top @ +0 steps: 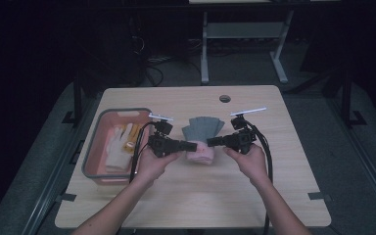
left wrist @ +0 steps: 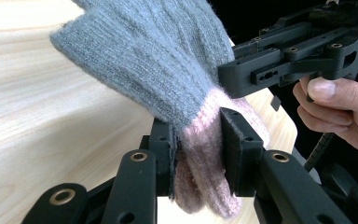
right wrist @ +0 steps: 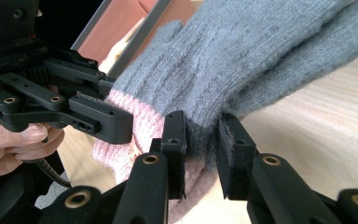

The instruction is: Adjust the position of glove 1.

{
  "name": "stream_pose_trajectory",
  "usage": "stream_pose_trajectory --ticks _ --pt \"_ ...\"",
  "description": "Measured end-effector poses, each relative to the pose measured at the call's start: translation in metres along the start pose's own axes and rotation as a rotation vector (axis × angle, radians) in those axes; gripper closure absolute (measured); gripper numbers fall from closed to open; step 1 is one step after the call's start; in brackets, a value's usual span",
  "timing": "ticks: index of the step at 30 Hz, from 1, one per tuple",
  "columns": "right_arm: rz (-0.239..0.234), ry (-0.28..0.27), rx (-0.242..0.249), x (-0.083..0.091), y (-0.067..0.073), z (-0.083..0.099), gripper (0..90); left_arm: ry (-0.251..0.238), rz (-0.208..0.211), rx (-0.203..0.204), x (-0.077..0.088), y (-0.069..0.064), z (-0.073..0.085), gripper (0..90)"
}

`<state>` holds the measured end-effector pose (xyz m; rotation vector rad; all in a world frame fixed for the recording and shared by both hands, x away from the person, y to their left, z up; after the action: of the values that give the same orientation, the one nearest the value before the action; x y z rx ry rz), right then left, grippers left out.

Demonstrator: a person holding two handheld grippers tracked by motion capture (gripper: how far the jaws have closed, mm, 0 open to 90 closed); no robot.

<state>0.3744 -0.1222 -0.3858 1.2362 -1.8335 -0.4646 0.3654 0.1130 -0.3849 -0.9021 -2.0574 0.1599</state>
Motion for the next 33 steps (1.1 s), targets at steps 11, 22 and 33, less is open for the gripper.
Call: stream_pose_trajectory --ticks 11,22,33 --pt "-0.016 0.007 0.017 -0.013 0.005 -0.008 74.4 -0.009 -0.014 0.003 0.012 0.010 0.000 68.2" --pt "-0.027 0.016 0.022 -0.023 0.012 -0.017 74.4 -0.023 -0.028 0.009 0.023 0.017 -0.001 68.2" --pt "-0.041 0.026 0.042 -0.033 0.020 -0.026 74.3 -0.039 -0.034 0.021 0.038 0.025 -0.001 68.3"
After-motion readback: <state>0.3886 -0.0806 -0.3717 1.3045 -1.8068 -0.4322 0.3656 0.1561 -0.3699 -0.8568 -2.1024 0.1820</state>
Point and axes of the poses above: each handheld gripper's, and its own axes: x roughly backward along the jaws, z roughly out of its underside, y roughly to its left, the point moved 2 cm from there along -x, roughly forward along the jaws, and after that the axes turned 13 degrees about -z, right-handed, at the moved point
